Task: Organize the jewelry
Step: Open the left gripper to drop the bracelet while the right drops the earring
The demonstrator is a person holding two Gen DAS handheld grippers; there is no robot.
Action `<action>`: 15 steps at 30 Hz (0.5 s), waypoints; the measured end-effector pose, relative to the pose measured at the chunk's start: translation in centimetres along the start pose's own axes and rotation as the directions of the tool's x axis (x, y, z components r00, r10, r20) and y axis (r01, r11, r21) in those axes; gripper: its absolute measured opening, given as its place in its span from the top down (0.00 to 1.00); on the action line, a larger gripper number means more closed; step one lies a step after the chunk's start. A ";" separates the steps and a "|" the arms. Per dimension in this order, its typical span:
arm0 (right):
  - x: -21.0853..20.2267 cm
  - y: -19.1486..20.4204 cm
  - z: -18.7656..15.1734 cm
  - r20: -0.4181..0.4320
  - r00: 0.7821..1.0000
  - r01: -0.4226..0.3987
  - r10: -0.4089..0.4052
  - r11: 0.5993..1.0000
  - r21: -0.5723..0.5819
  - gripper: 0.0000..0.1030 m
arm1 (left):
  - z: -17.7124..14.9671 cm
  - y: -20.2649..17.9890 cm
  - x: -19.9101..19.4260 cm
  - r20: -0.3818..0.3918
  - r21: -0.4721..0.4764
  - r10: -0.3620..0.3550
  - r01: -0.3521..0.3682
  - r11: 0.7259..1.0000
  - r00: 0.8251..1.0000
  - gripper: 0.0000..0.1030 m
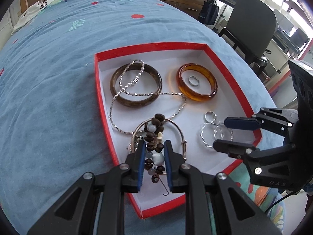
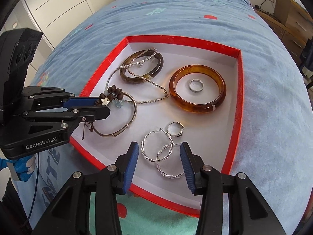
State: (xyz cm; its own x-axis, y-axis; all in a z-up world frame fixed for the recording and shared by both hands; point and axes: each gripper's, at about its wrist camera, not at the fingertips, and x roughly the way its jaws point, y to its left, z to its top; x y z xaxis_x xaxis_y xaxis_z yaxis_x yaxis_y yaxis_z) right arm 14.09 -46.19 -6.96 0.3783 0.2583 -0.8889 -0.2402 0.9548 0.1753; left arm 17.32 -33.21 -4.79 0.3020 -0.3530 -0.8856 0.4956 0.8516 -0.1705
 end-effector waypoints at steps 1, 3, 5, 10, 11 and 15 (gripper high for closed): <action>-0.2 -0.1 0.0 0.003 1.000 0.003 -0.003 1.000 0.001 0.57 | 0.0 0.0 -0.1 -0.002 -0.001 -0.005 0.005 1.000 1.000 0.82; -0.7 -0.3 -0.1 0.011 1.000 0.007 -0.007 1.000 0.008 0.57 | -0.1 0.0 -0.3 0.000 -0.003 -0.014 0.014 1.000 1.000 0.81; -1.3 -0.5 -0.2 0.025 1.000 0.011 -0.011 1.000 0.024 0.57 | -0.1 -0.1 -0.6 0.006 -0.005 -0.028 0.028 1.000 1.000 0.79; -3.1 -0.8 -0.5 0.056 0.998 0.024 -0.027 0.998 0.060 0.57 | -0.4 -0.6 -1.2 0.013 -0.005 -0.048 0.048 0.999 0.999 0.75; -3.3 -0.8 -0.5 0.061 0.998 0.024 -0.028 0.998 0.065 0.57 | -0.5 -0.6 -1.3 0.013 -0.004 -0.050 0.050 0.999 0.999 0.73; -4.5 -0.5 -1.0 0.078 0.996 0.033 -0.039 0.996 0.078 0.56 | -1.0 -0.8 -1.9 0.021 -0.005 -0.046 0.046 0.999 0.999 0.70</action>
State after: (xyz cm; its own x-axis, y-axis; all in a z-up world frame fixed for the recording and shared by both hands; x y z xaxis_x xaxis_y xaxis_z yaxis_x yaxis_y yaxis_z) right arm 11.64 -47.93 -3.48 0.4557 0.2319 -0.8594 -0.1569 0.9713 0.1789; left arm 15.57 -32.83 -3.36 0.2956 -0.3997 -0.8677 0.5046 0.8365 -0.2134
